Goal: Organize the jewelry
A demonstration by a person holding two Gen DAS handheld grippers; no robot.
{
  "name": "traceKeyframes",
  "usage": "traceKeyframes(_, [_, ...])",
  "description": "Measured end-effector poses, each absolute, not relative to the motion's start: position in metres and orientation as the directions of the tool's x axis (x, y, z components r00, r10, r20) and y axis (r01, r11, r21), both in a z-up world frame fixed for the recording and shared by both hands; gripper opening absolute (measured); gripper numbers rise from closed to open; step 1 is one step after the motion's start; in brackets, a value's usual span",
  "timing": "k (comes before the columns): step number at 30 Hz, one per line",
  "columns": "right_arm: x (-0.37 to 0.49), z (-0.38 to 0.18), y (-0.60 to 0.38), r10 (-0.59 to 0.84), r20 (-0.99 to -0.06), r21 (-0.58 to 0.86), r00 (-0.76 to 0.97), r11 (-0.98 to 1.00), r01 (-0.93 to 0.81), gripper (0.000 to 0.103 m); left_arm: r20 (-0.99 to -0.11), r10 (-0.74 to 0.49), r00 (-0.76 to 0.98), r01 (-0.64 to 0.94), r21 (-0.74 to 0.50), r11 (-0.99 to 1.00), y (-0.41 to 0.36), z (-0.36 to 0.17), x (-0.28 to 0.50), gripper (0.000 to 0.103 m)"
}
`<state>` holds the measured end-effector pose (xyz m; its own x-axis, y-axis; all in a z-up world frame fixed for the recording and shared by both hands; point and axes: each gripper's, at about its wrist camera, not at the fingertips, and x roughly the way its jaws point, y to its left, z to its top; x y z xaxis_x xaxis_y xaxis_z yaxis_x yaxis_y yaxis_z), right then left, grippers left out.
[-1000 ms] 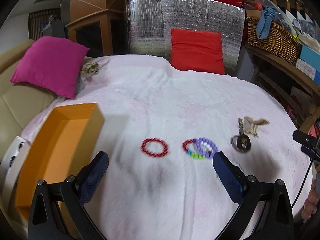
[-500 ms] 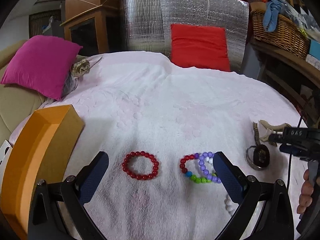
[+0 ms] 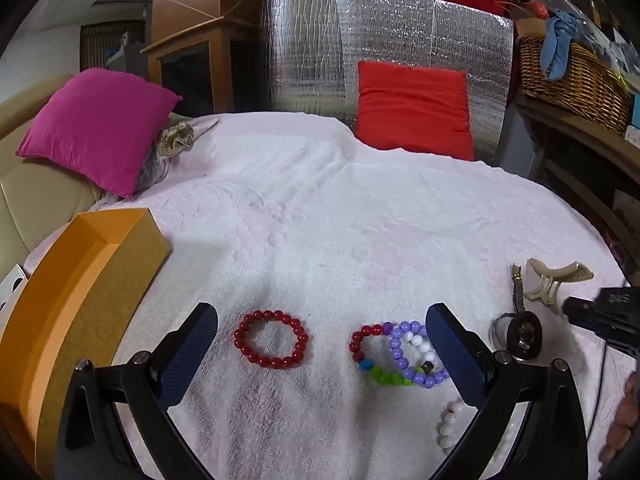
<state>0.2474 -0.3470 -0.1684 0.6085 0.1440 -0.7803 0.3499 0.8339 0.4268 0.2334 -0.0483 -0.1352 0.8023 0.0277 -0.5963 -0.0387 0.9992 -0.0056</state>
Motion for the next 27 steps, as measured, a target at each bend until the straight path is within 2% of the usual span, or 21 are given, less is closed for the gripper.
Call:
traceKeyframes(6, [0.193, -0.151, -0.366, 0.134, -0.742, 0.45, 0.657, 0.826, 0.34, 0.016, -0.574, 0.027, 0.818, -0.027, 0.009, 1.0, -0.071, -0.127, 0.226, 0.103])
traceKeyframes(11, [0.154, -0.152, -0.381, 0.149, -0.751, 0.484, 0.643, 0.787, 0.383, 0.016, -0.577, -0.024, 0.817, 0.071, 0.059, 0.996, -0.093, -0.116, 0.198, 0.103])
traceKeyframes(20, [0.12, -0.151, -0.372, 0.19, -0.759, 0.494, 0.622, 0.791, 0.361, 0.016, -0.713, -0.148, 0.685, 0.226, 0.015, 0.974, -0.111, -0.129, 0.182, 0.103])
traceKeyframes(27, [0.123, -0.159, -0.358, 0.176, -0.779, 0.458, 0.601, 0.815, 0.355, 0.016, -0.665, -0.142, 0.733, 0.231, 0.048, 0.972, -0.106, -0.132, 0.2, 0.103])
